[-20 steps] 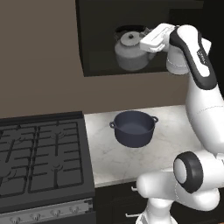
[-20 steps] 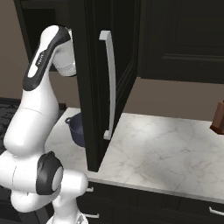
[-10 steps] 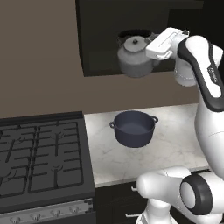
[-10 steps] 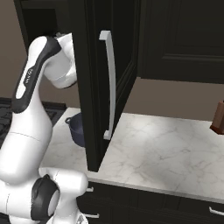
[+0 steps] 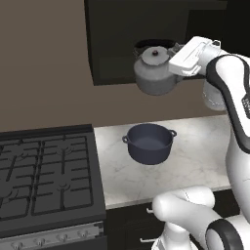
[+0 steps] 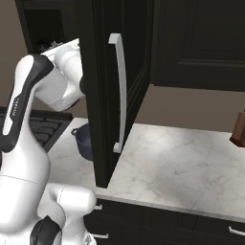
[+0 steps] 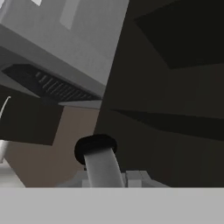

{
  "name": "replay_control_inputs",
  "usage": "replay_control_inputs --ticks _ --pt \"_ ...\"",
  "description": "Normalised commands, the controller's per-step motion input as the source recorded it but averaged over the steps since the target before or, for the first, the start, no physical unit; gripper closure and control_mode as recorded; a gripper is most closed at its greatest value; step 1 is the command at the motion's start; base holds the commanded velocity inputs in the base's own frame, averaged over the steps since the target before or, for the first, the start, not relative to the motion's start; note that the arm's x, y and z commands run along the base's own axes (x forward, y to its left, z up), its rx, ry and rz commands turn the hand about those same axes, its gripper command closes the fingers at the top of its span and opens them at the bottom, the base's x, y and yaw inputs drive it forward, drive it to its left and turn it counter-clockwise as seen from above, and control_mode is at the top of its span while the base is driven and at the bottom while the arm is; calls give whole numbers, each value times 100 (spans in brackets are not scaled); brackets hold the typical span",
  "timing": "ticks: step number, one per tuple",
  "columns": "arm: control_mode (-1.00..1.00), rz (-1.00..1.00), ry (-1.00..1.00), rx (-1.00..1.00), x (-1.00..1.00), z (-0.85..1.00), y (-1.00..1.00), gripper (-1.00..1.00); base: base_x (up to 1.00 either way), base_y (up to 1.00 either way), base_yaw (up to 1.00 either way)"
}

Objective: Pick the kettle from the cabinet and place it on a stove burner. Then pick the pot from the counter and place it on another stove burner. Finally, turn both burners on.

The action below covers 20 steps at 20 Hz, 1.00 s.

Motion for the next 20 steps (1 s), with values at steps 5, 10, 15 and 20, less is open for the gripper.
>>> replay_control_inputs --ticks 5,10,15,20 --pt "-100 0 0 0 -49 -3 7 100 0 0 0" --pt "-100 0 1 0 -28 -10 10 100 0 0 0" --pt "-100 0 2 0 -16 -18 9 100 0 0 0" --pt "-100 0 0 0 -30 -22 5 100 0 0 0"
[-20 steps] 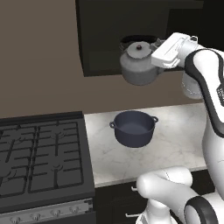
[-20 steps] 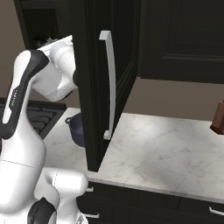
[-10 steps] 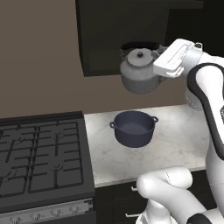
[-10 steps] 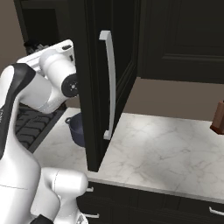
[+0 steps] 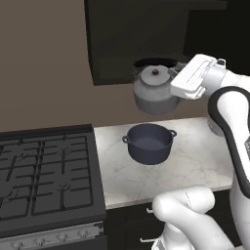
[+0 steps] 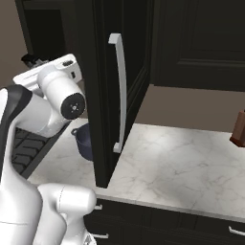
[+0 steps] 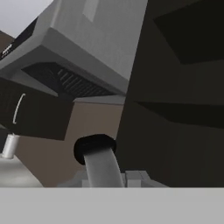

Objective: Pick the kettle from the cabinet and place it on a stove burner. Then pick the pot from the counter and place it on another stove burner. Finally, turn both burners on.

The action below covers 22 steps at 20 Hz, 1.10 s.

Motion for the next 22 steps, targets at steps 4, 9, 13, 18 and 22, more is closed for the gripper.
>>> replay_control_inputs --ticks 4,9,13,18,22 --pt "-100 0 0 0 -33 -21 6 100 0 0 0" --pt "-100 0 0 0 -27 -21 8 100 0 0 0" --pt "-100 0 1 0 -19 -23 9 100 0 0 0" --pt "-100 0 0 -1 -4 -8 7 100 0 0 0" --pt "-100 0 -1 0 -9 0 0 100 0 0 0"
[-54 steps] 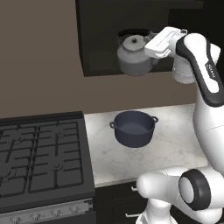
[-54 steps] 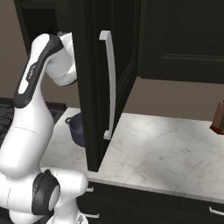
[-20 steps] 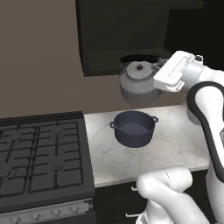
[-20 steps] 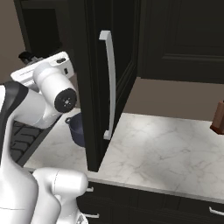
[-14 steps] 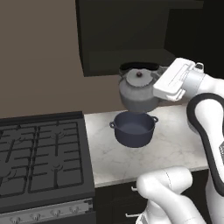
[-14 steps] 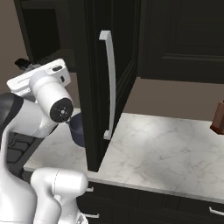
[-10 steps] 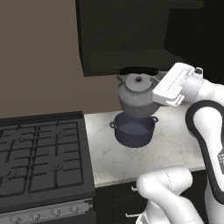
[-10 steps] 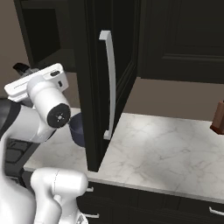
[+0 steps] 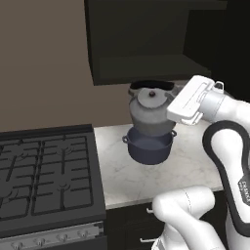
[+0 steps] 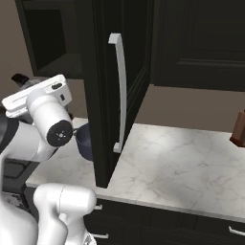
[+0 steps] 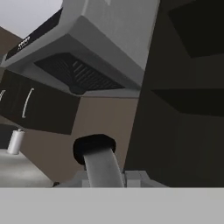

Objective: Pick the kettle from the cabinet and place it on a stove burner. Then pick the pot from the counter and place it on another stove burner. Finally, turn both burners on.

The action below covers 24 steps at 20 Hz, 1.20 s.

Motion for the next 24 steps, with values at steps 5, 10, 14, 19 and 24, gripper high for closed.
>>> replay_control_inputs --ticks 5,10,14,19,24 --pt "-100 0 -6 0 -42 0 0 100 0 0 0" --pt "-100 0 -3 0 -51 0 4 100 0 0 0" --pt "-100 -3 0 0 -41 -1 24 100 0 0 0" --pt "-100 -4 0 0 -21 -6 29 100 0 0 0" --pt "-100 -8 0 0 12 0 24 100 0 0 0"
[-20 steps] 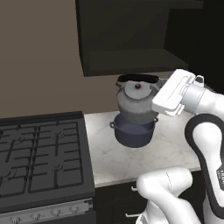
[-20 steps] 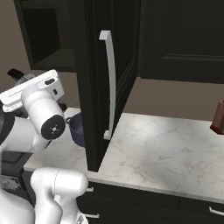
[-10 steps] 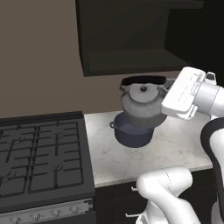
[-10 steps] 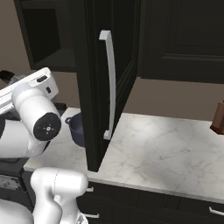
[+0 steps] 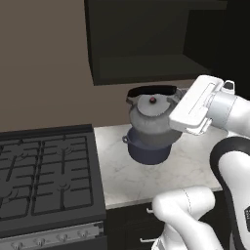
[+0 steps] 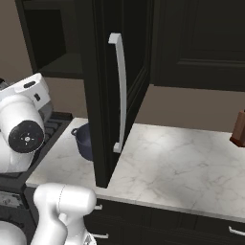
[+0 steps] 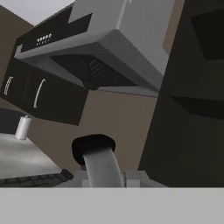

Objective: Pick the kettle from the cabinet and place it on a stove burner. Then pick the pot from the counter and place it on another stove burner. Finally, turn both burners on.

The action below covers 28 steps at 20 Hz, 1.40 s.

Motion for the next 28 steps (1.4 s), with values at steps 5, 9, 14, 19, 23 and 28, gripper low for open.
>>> replay_control_inputs --ticks 5,9,14,19,23,28 --pt "-100 -5 0 0 6 0 2 100 0 0 0" --pt "-100 -3 0 0 0 0 0 100 0 0 0" --pt "-100 -1 0 2 0 0 0 100 0 0 0" --pt "100 -1 0 0 0 0 0 100 -11 2 0" --pt "100 0 0 0 0 0 0 100 -34 9 0" --pt "100 0 0 0 0 0 0 100 -41 17 0"
